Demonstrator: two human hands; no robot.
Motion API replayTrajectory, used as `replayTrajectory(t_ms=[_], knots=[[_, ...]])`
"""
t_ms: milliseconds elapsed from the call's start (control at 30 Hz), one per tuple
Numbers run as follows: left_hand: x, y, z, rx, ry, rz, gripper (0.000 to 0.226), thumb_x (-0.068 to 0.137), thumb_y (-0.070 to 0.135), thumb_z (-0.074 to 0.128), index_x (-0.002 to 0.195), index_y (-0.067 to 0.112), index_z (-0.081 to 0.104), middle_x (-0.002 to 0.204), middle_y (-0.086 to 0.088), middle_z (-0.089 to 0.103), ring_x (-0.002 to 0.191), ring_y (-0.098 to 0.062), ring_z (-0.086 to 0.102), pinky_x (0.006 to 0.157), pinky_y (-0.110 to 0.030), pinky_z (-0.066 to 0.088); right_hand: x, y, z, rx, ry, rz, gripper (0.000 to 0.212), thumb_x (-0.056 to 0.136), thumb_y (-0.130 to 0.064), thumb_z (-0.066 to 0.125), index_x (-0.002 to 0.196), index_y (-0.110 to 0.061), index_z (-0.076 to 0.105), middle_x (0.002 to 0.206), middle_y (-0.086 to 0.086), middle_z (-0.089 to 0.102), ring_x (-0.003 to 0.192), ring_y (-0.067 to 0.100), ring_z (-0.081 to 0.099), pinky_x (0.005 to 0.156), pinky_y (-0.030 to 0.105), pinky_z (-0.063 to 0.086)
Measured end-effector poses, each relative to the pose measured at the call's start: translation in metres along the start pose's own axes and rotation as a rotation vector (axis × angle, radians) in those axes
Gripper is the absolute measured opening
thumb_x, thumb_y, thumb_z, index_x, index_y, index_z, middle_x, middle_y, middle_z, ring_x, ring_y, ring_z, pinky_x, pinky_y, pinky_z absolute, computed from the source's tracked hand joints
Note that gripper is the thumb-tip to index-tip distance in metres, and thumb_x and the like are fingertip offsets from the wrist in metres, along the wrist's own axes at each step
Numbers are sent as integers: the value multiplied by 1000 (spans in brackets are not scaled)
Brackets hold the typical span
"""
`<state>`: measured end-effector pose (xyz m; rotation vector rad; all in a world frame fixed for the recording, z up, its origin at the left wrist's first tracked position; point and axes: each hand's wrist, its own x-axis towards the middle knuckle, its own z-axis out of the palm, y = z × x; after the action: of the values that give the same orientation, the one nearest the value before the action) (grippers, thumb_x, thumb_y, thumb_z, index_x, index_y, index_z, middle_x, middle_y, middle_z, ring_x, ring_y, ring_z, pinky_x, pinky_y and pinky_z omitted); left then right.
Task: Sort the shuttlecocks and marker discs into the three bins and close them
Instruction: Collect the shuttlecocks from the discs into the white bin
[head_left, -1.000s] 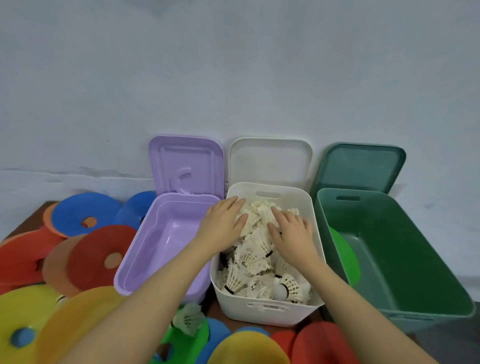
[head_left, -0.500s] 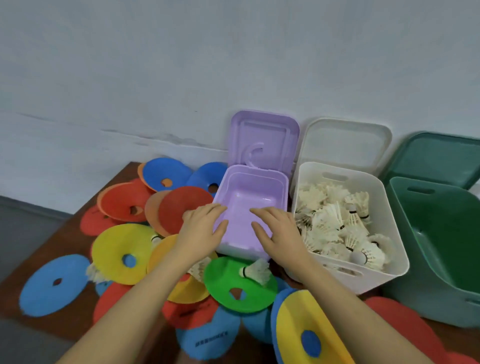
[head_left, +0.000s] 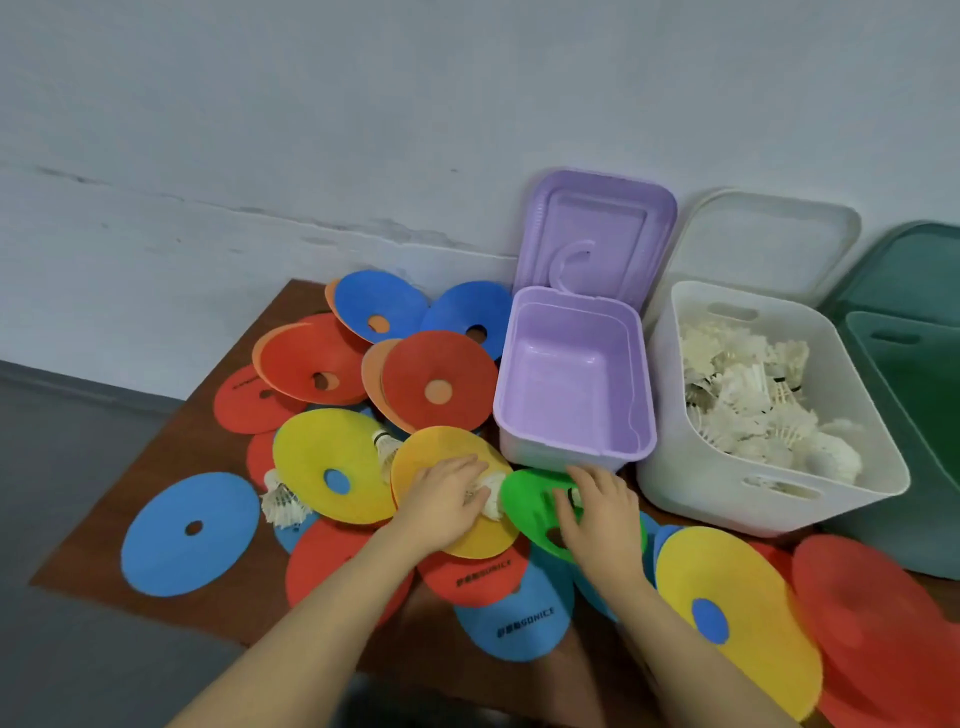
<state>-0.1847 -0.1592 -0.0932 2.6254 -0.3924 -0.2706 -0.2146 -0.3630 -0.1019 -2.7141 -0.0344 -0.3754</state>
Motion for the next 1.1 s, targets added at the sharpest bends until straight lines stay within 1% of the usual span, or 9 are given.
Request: replayTrajectory(t_ms=[133,233,300,467,667,767,833,933,1100], knots=[[16,0,16,-51,-62,17,48,100,35,32,145,20,28,153,2,23,140,-15,20,113,-34,16,-7,23,15,-69,-119,286,62,85,-39,55,131,1,46,132,24,48,114,43,50,90,51,43],[21,-15,29,-96,-116,-28,46,100,37,31,144,23,31,151,1,30,138,-16,27,113,-35,22,-2,32,24,-38,-232,310,81,88,-44,57,145,0,20,150,24,23,135,39,28,106,48,27],[18,-24,37,-108,-132,-36,45,99,39,34,142,25,36,146,3,39,132,-16,36,109,-35,29,5,40,28,-20,-263,338,87,86,-48,57,145,0,17,150,22,21,137,35,24,109,45,24],[16,-24,44,-89,-130,-10,45,98,41,38,141,28,35,134,5,43,111,-13,47,93,-29,33,8,48,32,128,-186,357,64,79,-35,70,126,-3,41,118,15,53,113,36,48,92,45,40],[8,-26,54,62,-115,-75,47,96,49,34,141,37,32,142,13,39,129,-15,30,95,-35,20,-11,33,33,286,-124,296,51,84,-18,65,130,-9,44,121,10,56,114,32,47,96,39,33],[4,-25,56,29,-21,-78,42,96,46,37,137,36,39,129,12,51,124,-11,39,86,-29,20,-13,34,32,290,-163,217,59,86,-13,63,139,-12,39,124,7,58,110,29,52,97,42,39],[0,-25,57,-40,49,-101,40,96,45,39,134,35,44,123,11,55,119,-10,43,83,-28,18,-13,33,31,263,-145,169,55,84,-6,62,136,-14,45,96,5,66,84,25,59,84,44,48],[-9,-23,51,-146,183,-107,49,90,58,33,131,35,49,114,11,59,113,-10,47,81,-25,16,-11,30,26,175,-32,77,48,74,4,70,119,-12,63,55,-1,53,51,15,42,64,32,47],[-18,-14,29,-172,449,-33,55,87,58,28,126,30,56,94,13,59,96,-12,54,78,-21,16,-11,22,13,225,42,-11,36,84,-10,56,119,-16,63,61,-5,58,63,9,43,78,27,37]])
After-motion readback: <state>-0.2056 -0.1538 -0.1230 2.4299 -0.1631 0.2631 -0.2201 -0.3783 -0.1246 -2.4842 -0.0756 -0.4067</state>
